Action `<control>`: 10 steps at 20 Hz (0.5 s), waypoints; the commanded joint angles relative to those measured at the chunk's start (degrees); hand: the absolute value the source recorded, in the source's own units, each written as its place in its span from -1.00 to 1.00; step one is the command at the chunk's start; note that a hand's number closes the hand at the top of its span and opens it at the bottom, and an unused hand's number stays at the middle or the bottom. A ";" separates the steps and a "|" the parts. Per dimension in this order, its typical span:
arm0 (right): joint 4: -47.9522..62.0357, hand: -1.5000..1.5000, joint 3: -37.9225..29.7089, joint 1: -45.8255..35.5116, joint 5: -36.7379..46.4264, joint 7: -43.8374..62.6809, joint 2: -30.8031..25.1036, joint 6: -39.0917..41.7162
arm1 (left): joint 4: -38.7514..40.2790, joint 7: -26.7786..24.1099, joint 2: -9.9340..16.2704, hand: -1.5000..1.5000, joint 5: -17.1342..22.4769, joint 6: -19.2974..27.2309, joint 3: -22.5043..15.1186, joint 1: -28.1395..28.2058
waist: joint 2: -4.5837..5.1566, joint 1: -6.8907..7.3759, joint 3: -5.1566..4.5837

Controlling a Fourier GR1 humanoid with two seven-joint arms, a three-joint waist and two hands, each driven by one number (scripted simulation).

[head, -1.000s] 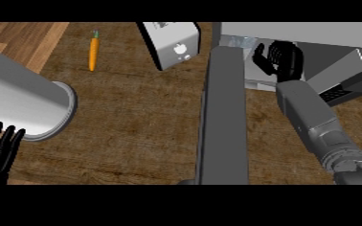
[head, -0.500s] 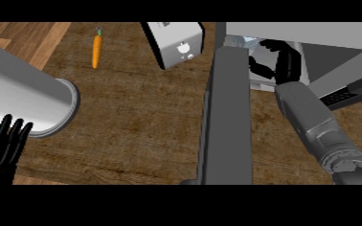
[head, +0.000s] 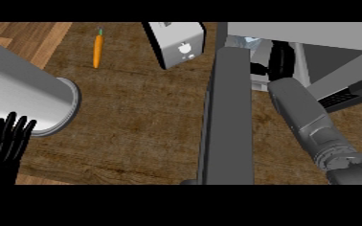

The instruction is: Pick up the milk, place it into the microwave and close the microwave

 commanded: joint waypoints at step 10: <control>0.31 -1.00 0.36 -0.72 0.79 0.57 0.04 2.12 | 2.14 -2.52 0.31 -1.00 -1.58 -0.79 -0.19 -0.57 | -0.59 -0.82 -0.04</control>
